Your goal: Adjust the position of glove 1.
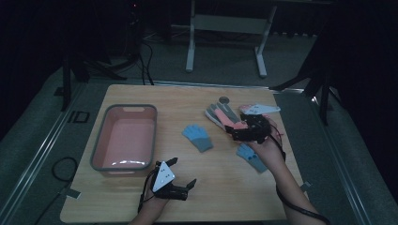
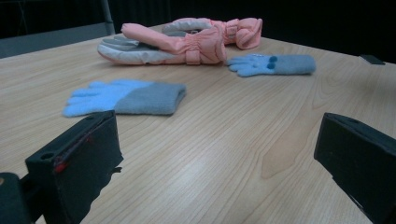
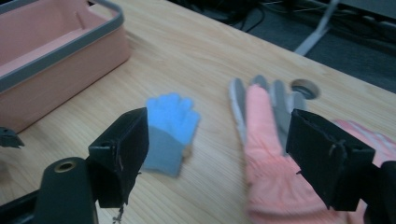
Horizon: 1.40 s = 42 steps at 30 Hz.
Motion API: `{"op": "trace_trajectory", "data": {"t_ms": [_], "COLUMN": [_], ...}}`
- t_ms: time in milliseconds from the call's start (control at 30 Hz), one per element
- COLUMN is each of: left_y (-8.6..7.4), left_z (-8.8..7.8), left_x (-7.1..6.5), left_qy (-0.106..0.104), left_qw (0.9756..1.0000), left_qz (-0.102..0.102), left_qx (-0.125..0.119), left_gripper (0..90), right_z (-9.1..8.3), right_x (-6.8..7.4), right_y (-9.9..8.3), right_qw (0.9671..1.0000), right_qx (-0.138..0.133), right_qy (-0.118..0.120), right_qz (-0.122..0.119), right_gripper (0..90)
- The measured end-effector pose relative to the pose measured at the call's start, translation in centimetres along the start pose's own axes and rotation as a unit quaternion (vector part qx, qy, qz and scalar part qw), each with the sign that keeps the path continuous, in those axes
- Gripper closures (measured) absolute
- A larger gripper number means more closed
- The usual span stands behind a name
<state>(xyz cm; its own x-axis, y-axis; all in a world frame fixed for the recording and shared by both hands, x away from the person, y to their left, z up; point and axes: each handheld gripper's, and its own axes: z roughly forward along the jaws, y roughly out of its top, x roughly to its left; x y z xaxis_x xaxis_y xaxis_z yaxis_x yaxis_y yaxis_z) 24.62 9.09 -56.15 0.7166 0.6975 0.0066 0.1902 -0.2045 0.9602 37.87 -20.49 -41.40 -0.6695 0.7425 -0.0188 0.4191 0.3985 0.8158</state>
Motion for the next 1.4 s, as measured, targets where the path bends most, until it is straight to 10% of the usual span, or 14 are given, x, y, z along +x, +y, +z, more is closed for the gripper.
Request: {"op": "trace_trajectory", "data": {"t_ms": [367,700,1400], "left_y": [0.0,0.0,0.0], "left_z": [0.0,0.0,-0.1], "left_x": [0.0,0.0,0.0], "left_qy": [-0.003,-0.005,-0.007], "left_qw": [1.0000,1.0000,1.0000], "left_qz": [0.001,0.000,0.000], "left_qx": [0.000,-0.001,-0.002], "left_gripper": [0.7,0.7,0.7], "right_z": [4.8,10.2,17.8], "right_x": [1.5,2.3,3.2], "right_y": [-0.1,-0.8,-2.9], "right_qw": [0.9984,0.9920,0.9841], "right_qx": [0.042,0.093,0.142], "right_qy": [0.005,0.058,0.075], "right_qz": [-0.038,-0.062,-0.076], "right_gripper": [37.9,63.9,62.2]}}
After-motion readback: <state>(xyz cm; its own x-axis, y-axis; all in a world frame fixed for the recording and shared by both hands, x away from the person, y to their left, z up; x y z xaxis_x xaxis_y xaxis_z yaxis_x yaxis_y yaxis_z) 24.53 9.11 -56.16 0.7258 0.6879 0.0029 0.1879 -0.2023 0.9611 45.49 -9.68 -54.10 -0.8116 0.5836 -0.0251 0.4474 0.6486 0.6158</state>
